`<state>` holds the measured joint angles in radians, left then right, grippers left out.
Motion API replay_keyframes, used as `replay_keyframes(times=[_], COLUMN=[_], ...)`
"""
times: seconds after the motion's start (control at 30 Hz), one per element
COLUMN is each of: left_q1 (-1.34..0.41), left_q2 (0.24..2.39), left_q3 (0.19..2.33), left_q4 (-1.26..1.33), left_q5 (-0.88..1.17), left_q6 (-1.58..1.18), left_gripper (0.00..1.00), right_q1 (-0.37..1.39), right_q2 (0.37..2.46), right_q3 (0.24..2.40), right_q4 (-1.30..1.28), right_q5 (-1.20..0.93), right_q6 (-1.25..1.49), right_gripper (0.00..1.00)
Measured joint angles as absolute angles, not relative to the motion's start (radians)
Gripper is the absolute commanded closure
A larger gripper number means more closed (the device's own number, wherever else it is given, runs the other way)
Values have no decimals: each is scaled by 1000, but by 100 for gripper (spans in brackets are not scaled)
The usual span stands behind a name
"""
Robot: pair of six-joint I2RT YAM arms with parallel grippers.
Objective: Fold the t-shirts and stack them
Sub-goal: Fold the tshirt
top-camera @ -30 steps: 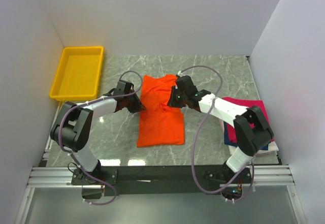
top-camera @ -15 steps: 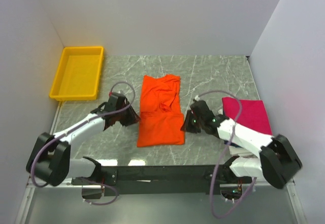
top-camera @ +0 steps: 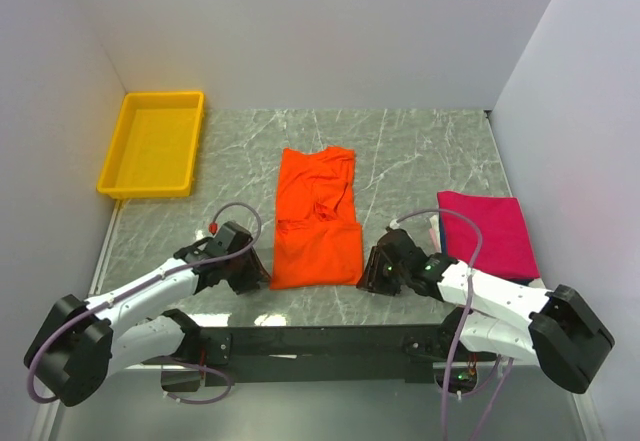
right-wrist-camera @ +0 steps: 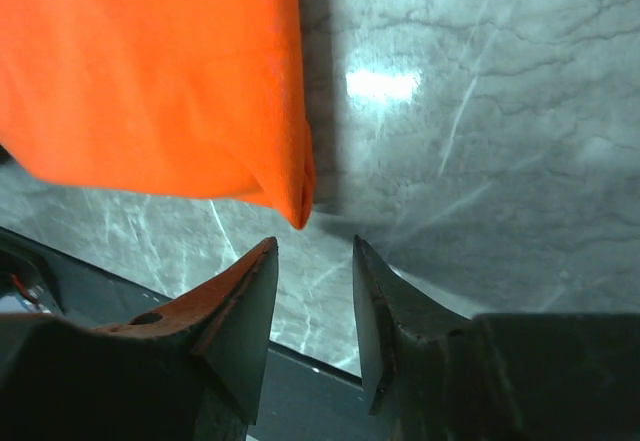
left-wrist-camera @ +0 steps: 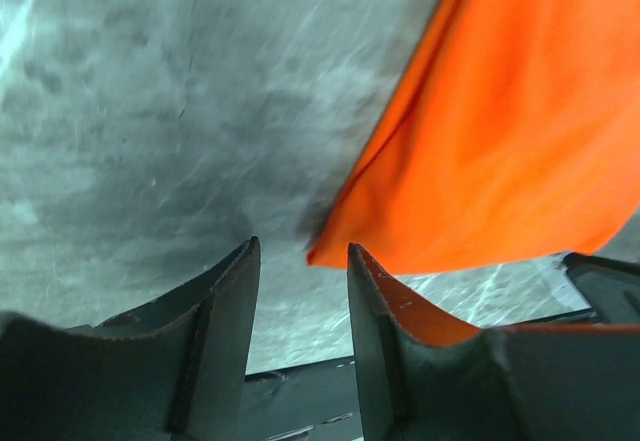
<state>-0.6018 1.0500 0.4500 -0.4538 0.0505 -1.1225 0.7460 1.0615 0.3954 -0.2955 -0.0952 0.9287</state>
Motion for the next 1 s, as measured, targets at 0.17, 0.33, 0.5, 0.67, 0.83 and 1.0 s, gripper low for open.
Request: replay_keyframes(times=[0.17,0.33,0.5,0.67,0.83,1.0], left_q1=[-624,-628,-639,-646,-648,-662], left_q2=[1054,1073,1120,1150,1162,1140], left_q3=[429,417,411,408,406,406], left_q4=[-445,-374,-295,-252,-244,-266], left_q5=[60,89,123,134,134,131], left_q6=[-1149,-1150,-1163,-1169,-1164,-1165], left_gripper=[49,52,60,75,99,99], right_q1=[749,751,751,751,751,759], right_q2=[1074,1082,1088,1109,1119,1101], right_q3=[382,364,345,337,342,358], right_q4=[-249,-196,-143,-111,-121,-181], right_q5=[-91,-87,-80,-63,-43,-31], right_q6=[964,1000,1033,1054,1047,1006], right_gripper=[55,56,61,82,100,100])
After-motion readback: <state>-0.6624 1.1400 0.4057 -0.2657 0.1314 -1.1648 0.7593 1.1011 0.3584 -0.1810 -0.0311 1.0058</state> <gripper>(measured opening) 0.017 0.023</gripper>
